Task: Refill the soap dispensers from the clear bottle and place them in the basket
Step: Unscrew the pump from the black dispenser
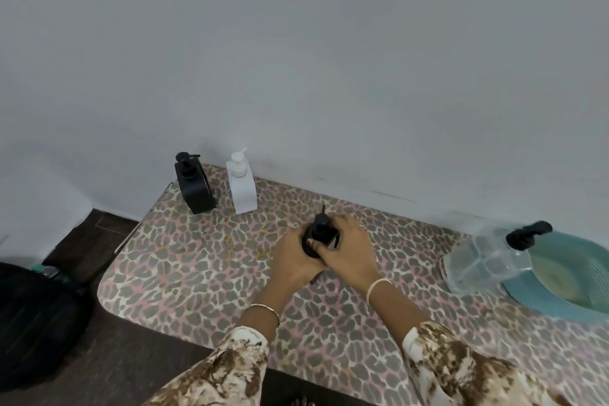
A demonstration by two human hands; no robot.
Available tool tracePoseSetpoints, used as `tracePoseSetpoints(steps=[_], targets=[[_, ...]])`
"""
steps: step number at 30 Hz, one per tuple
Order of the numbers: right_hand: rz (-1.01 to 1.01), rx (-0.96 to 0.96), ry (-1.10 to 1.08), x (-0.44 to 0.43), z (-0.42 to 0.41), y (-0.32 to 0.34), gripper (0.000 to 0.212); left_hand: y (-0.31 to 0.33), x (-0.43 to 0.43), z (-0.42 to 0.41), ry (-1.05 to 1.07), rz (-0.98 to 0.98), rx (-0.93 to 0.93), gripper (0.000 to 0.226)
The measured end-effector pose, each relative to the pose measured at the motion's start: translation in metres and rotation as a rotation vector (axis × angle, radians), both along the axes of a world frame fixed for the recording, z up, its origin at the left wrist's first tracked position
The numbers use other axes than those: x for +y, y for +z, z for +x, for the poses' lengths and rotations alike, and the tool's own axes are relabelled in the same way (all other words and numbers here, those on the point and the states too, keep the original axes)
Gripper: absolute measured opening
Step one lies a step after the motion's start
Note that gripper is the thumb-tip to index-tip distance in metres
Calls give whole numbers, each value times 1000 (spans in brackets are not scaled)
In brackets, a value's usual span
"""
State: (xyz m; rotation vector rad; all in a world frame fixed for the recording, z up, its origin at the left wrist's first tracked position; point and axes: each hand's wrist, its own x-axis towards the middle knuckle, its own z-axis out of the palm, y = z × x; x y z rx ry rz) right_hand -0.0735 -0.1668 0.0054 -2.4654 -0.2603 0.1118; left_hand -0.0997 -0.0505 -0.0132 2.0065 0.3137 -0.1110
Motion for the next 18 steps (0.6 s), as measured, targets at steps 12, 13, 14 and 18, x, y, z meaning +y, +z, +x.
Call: tracePoseSetpoints(steps=[12,13,14,18], targets=[[277,-156,-89,-5,-4,-40,29,-58,-5,-20,96,-154,-376,53],[323,-141,-54,-9,-3,-41,27,-65,-5,-21,88,-155,-417,54],[367,-125,-18,-13,-3,-41,25,-71,-5,-22,81,-160,-458,57],[445,-143,47,-16,1,-46,19,-90,-7,-25,116,-164,-536,60]])
